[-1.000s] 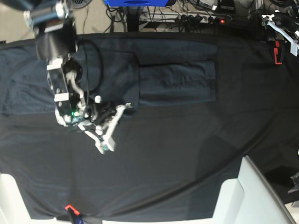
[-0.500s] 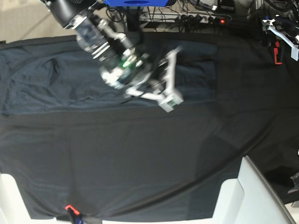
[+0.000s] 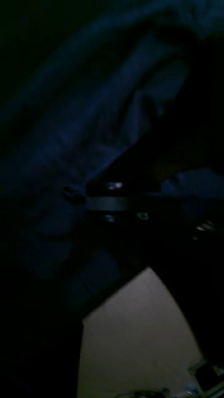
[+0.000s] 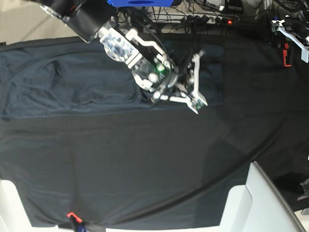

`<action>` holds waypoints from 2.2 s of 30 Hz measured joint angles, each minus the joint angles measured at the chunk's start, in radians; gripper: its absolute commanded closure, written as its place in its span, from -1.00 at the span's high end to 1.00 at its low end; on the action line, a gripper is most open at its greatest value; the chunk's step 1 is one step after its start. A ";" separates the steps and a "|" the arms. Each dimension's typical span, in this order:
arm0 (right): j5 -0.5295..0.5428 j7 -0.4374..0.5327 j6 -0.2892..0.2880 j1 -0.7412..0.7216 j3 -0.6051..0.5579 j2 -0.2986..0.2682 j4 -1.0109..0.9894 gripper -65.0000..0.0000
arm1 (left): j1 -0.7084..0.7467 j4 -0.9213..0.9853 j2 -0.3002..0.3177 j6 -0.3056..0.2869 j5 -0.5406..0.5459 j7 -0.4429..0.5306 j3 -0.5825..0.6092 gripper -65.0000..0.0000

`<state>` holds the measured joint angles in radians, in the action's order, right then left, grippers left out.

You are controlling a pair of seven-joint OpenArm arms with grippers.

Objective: Fold the T-shirt properly
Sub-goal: 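Open the right gripper and lift it away from the shirt's middle, then move the left gripper to the shirt's other side and grasp fabric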

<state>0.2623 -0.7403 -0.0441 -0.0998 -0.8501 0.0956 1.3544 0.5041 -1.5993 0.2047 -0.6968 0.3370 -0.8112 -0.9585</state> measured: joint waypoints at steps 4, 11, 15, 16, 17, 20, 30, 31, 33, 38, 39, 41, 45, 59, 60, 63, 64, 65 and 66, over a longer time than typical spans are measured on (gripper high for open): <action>0.003 0.005 0.000 -0.020 -0.001 0.010 0.000 -1.00 | 0.001 0.000 0.002 0.001 -0.001 0.000 0.029 0.62; 0.003 0.005 0.000 -0.035 -0.001 0.010 0.000 -1.00 | 0.000 0.000 -0.001 0.000 0.001 0.003 0.082 0.62; -0.003 0.050 0.003 -0.038 -0.031 0.006 0.000 -1.00 | -0.008 0.000 0.000 0.000 0.000 -0.001 0.089 0.62; -0.005 0.062 0.003 -0.039 -0.052 0.007 0.000 -1.00 | -0.011 0.000 -0.001 0.000 0.000 0.000 0.090 0.62; 0.005 0.069 -0.001 -0.037 -0.061 0.010 0.000 -1.00 | -0.014 0.000 -0.001 0.000 0.000 0.000 0.090 0.62; 0.010 0.071 -0.008 -0.032 -0.066 0.016 0.000 -0.99 | -0.011 0.000 -0.001 0.000 -0.001 0.000 0.090 0.62; 0.003 0.075 0.000 -0.035 -0.064 0.015 0.000 -0.12 | -0.011 0.000 -0.001 0.000 0.000 0.000 0.090 0.62; 0.000 0.075 0.000 -0.036 -0.074 0.014 0.001 -0.05 | -0.011 0.000 -0.002 0.000 0.000 0.000 0.090 0.62; 0.000 0.076 -0.001 -0.037 -0.105 0.015 0.003 -0.02 | -0.011 0.000 -0.002 0.000 0.000 0.000 0.090 0.62; 0.005 0.072 -0.004 -0.024 -0.111 -0.003 0.084 -0.02 | -0.050 0.014 -0.002 0.000 0.006 -0.002 0.090 0.62; 0.008 0.073 -0.006 -0.018 -0.095 -0.025 0.127 -0.02 | -0.058 0.021 -0.004 0.000 0.007 -0.004 0.090 0.62; 0.012 0.080 -0.005 0.026 -0.011 -0.075 0.221 -0.01 | -0.069 0.024 -0.013 0.000 0.007 -0.009 0.095 0.62; -0.002 0.079 0.002 0.173 0.227 -0.175 0.350 -0.01 | -0.074 0.026 -0.030 0.000 0.170 -0.068 0.184 0.65; 0.005 0.087 -0.015 0.378 0.433 -0.296 0.393 -0.01 | -0.275 0.350 -0.025 0.002 0.354 -0.039 0.333 1.00; 0.004 0.085 -0.016 0.378 0.431 -0.294 0.393 -0.01 | -0.286 0.362 -0.021 -0.001 0.357 -0.020 0.356 1.00; 0.003 0.083 -0.015 0.384 0.425 -0.294 0.393 -0.01 | -0.311 0.401 -0.019 -0.001 0.369 0.052 0.458 1.00; 0.004 0.084 -0.015 0.387 0.425 -0.295 0.393 -0.01 | -0.314 0.415 -0.022 -0.011 0.377 0.076 0.486 1.00; 0.003 0.083 -0.015 0.389 0.426 -0.296 0.393 -0.01 | -0.316 0.429 -0.025 -0.013 0.386 0.099 0.513 1.00; 0.003 0.083 -0.015 0.390 0.428 -0.297 0.393 -0.01 | -0.318 0.443 -0.024 -0.016 0.401 0.114 0.535 1.00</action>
<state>0.2657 -0.6571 -0.0593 0.2905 -0.4225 -0.2012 1.7477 0.1860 -1.1568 0.1802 -0.7132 0.7376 -0.6968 -0.4232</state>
